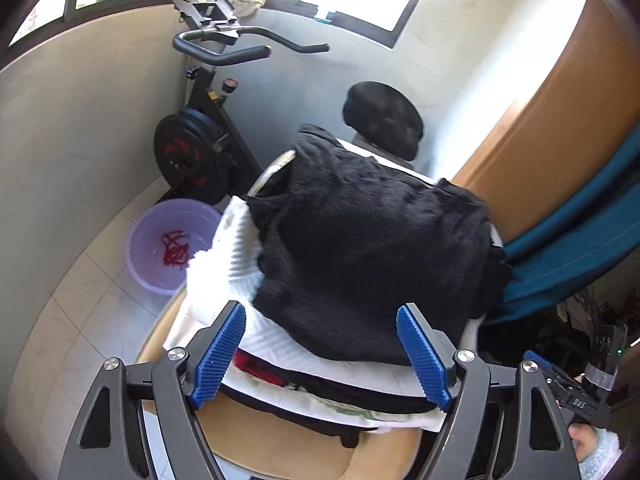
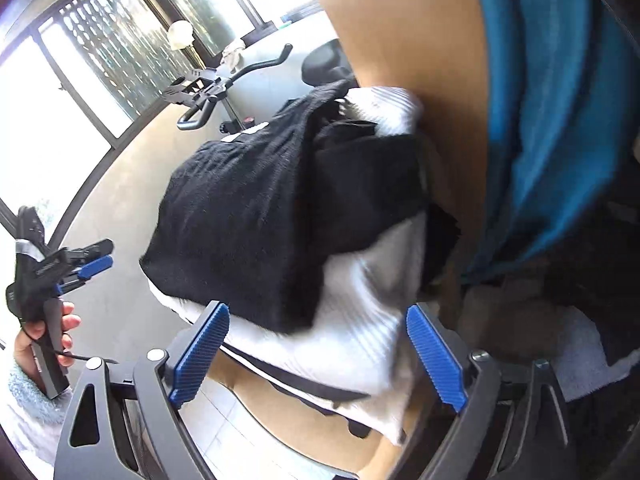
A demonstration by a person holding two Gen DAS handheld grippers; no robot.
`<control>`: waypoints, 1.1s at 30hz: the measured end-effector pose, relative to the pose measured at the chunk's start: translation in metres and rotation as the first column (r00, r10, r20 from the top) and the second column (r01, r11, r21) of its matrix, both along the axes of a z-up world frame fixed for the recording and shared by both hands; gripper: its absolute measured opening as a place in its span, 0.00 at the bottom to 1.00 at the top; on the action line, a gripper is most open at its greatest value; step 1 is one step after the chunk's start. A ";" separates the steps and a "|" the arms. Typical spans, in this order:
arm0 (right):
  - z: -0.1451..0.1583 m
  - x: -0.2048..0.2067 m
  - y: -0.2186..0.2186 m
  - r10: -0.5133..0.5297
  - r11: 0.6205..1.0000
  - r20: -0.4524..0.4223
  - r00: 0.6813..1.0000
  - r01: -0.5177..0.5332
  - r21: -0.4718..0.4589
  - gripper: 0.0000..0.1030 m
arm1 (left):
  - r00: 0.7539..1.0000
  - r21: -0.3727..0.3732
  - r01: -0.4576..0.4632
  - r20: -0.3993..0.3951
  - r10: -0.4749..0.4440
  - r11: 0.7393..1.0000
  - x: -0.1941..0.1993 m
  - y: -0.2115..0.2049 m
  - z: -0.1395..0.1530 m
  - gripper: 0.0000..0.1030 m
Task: Fold clothes
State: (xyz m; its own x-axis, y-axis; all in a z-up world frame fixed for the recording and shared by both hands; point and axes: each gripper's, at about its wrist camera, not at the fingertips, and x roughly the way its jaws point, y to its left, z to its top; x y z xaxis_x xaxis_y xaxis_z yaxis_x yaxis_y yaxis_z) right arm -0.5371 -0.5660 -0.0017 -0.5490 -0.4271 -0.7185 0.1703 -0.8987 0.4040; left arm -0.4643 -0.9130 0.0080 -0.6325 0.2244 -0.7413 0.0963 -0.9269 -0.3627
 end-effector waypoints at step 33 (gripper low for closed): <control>-0.027 0.415 0.548 -0.700 0.714 0.058 0.712 0.695 0.086 1.00 | 0.914 0.128 0.285 0.262 -0.310 0.950 0.113 0.480 -0.064 0.81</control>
State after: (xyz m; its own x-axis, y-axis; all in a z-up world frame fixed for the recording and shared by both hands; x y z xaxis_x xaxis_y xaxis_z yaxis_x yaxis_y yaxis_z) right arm -0.1219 -0.0184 -0.0282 -0.6144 0.0943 -0.7833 -0.5443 -0.7694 0.3342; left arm -0.3512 -0.4326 -0.0559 -0.3001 0.4405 -0.8461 -0.0717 -0.8949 -0.4405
